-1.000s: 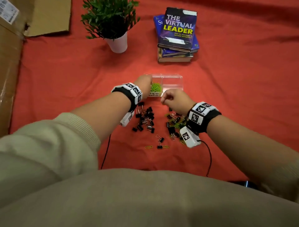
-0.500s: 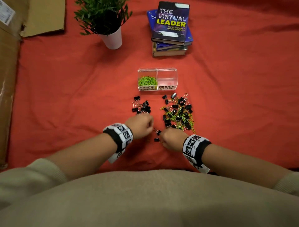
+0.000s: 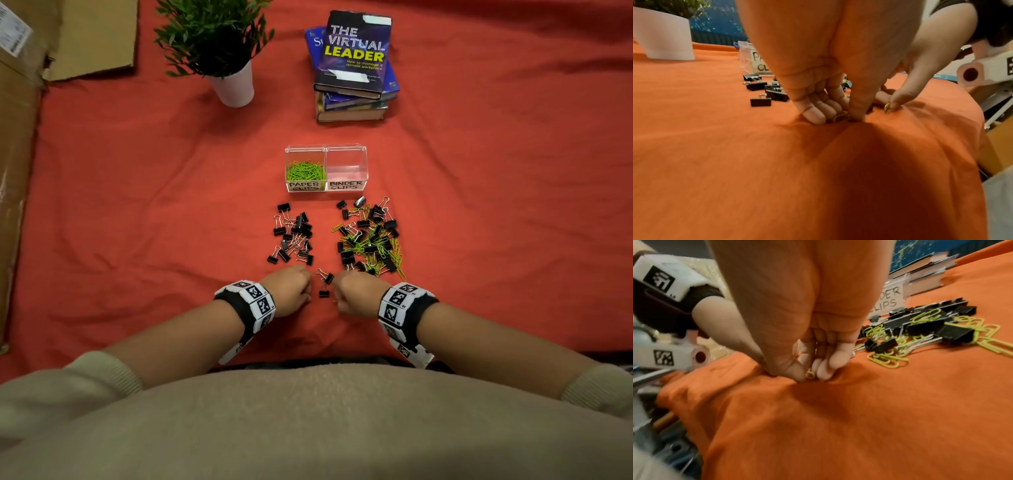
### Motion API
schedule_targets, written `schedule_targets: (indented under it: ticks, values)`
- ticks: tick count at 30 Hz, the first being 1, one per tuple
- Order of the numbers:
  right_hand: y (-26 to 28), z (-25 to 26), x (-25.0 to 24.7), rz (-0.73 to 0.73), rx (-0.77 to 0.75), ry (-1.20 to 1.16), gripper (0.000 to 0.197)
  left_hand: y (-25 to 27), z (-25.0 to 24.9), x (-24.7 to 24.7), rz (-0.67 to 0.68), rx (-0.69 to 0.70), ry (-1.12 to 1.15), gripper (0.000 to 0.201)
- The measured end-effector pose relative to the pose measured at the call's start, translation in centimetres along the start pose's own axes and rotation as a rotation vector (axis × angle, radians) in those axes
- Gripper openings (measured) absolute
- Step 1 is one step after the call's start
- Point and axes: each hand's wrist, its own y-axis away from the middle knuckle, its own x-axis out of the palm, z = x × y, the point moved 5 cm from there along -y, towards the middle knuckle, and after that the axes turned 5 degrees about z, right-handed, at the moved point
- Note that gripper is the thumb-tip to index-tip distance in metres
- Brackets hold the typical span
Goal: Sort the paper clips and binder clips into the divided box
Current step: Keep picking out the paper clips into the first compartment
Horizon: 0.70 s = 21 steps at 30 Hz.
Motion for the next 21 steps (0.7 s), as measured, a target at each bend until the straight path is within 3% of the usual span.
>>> schedule_targets:
  ticks: [3, 7, 11, 13, 15, 18, 21]
  values:
    - [0.9, -1.9, -1.9, -0.106, -0.005, -0.349, 0.02, 0.0, -0.4, -0.9, -0.001, -0.006, 0.121, 0.008]
    - [2.7, -6.5, -4.6, -0.242, 0.132, -0.732, 0.021, -0.9, -1.1, -2.2, -0.031, -0.031, 0.342, 0.014]
    - [3.8, -10.6, -5.2, -0.305, 0.252, -1.053, 0.032, -2.4, -3.7, -3.7, -0.118, -0.014, 0.284, 0.013]
    - [4.1, -11.7, -5.2, -0.372, 0.319, -1.021, 0.022, -3.2, -5.2, -4.3, -0.163, 0.005, 0.186, 0.017]
    - [4.2, -12.3, -5.4, -0.43, 0.386, -0.821, 0.011, -4.2, -6.0, -4.3, -0.178, -0.002, 0.125, 0.023]
    - [3.7, -11.8, -5.2, -0.395, 0.453, -0.52, 0.024, -5.0, -6.0, -4.1, -0.184, -0.047, 0.094, 0.03]
    - [2.6, -10.9, -4.8, -0.354, 0.452, -0.397, 0.031, -5.2, -4.8, -4.1, -0.171, -0.085, 0.103, 0.034]
